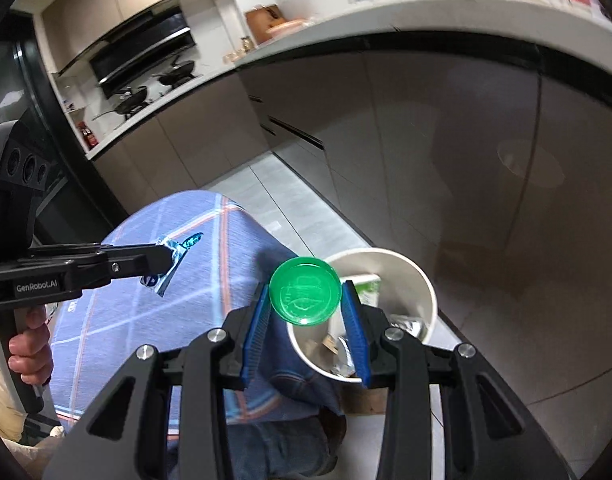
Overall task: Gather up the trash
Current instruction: 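Carry the green cap with the right tool while the left tool carries the bottle to the bin, then open both tools to drop the bottle and cap into the bin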
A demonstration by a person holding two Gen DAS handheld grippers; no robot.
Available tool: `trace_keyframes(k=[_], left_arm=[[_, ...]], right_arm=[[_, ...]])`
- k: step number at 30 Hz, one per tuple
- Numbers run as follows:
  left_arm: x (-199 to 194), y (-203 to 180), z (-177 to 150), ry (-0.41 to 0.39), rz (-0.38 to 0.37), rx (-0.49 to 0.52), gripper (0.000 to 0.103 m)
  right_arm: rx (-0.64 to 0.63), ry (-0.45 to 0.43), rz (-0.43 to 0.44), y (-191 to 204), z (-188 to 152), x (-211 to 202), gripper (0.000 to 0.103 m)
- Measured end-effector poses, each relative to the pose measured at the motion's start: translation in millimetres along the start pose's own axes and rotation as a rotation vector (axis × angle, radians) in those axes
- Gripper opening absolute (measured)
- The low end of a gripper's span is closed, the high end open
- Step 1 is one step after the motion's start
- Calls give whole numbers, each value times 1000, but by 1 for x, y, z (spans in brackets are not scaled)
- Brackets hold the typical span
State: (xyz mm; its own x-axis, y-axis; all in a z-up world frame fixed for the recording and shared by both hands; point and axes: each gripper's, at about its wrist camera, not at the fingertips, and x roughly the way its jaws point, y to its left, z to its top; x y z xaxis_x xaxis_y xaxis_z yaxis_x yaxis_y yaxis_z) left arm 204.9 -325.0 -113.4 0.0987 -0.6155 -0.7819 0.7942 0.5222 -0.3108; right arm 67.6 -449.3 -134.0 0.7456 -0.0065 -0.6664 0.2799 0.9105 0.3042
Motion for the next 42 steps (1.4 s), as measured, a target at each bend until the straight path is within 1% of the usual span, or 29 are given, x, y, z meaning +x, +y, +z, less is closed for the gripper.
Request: trace_keyframes(k=[5, 11, 15, 19, 20, 21, 22, 23, 24, 25, 26, 27, 29, 30, 31, 32, 37, 42], left_arm=[[51, -5, 7, 74, -6, 3, 9], [110, -4, 12, 158, 24, 9, 10], [133, 3, 12, 188, 38, 1, 10], [143, 10, 12, 190, 51, -2, 11], [145, 11, 13, 185, 57, -2, 14], [145, 11, 12, 184, 55, -1, 14], [147, 11, 12, 184, 55, 0, 16], [147, 12, 14, 183, 59, -1, 27], [147, 13, 15, 176, 64, -2, 35], [144, 14, 15, 158, 66, -6, 51], [142, 15, 16, 144, 69, -10, 59], [139, 16, 17, 125, 76, -15, 63], [132, 19, 21, 86, 93, -28, 81], [128, 20, 22, 64, 104, -36, 85], [124, 22, 23, 41, 114, -45, 92], [120, 23, 24, 21, 125, -54, 94], [101, 26, 26, -14, 152, -81, 94], [82, 21, 26, -51, 171, -68, 94]], right_arm=[[45, 36, -4, -29, -11, 23, 37], [60, 91, -5, -57, -24, 53, 37], [65, 124, -13, -66, -25, 74, 38], [63, 134, -16, -71, -23, 86, 39], [58, 133, -18, -73, -21, 87, 39], [53, 133, -20, -73, -21, 88, 40], [48, 131, -21, -74, -20, 90, 46], [42, 126, -23, -75, -21, 89, 57], [36, 120, -26, -75, -21, 89, 62], [26, 108, -38, -74, -21, 88, 67], [20, 102, -43, -74, -21, 87, 70], [15, 97, -48, -75, -21, 86, 73], [6, 88, -64, -75, -21, 84, 88], [4, 84, -66, -75, -21, 83, 89], [3, 82, -65, -76, -21, 82, 93], [2, 83, -67, -76, -21, 81, 100], [-17, 72, -82, -69, -20, 75, 100], [-36, 54, -77, -58, -17, 66, 100]])
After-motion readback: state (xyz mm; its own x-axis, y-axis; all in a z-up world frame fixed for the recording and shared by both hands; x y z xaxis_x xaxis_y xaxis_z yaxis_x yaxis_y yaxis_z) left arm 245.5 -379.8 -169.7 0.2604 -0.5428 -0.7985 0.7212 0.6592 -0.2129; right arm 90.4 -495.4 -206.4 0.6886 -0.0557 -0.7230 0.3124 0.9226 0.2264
